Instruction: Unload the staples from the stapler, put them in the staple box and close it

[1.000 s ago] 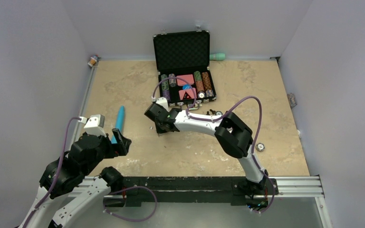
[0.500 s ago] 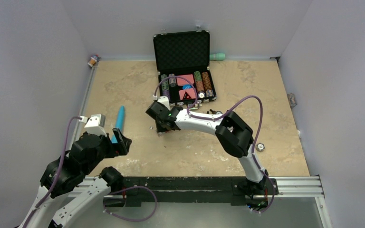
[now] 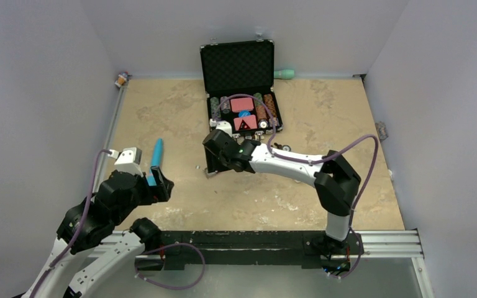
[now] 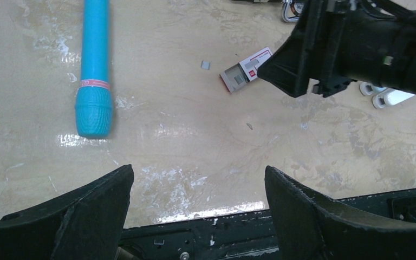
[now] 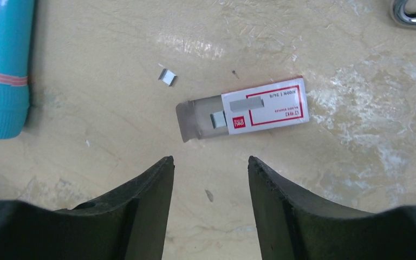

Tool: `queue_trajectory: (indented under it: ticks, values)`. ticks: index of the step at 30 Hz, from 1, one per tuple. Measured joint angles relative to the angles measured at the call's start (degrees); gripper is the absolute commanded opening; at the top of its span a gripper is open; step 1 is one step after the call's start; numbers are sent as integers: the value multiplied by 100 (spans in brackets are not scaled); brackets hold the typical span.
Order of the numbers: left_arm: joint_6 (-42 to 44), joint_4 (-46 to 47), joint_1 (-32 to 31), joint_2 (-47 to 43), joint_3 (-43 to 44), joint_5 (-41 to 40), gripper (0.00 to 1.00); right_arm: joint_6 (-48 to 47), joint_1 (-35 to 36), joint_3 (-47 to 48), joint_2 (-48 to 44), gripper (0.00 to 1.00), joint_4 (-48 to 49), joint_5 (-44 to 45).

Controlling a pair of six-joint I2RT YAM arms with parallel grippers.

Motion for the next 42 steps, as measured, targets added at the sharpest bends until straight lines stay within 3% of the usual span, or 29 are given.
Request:
queue_trajectory:
  ticks: [6,12,14,16,21,33,42]
  values:
    - [107,201,2,323,-136,33,96,155,2,-1084,-1069,62,149,9]
    - [256,658,2,1432,-146,299,95,297,11,-2087,-2474,67,98,66]
    - [258,835,2,1757,-146,341,94,319,11,-2374,-3014,80,92,63]
    - [260,1045,2,2085,-146,361,93,361,13,-2697,-3679,82,85,61]
    - [275,1502,20,2848,-146,337,84,363,13,-3320,-5093,83,63,46]
    - [256,2424,518,4520,-138,411,68,402,17,-3993,-7060,82,-505,-188]
    - [208,2931,883,5624,-129,518,59,579,17,-3956,-7558,79,-1049,-184]
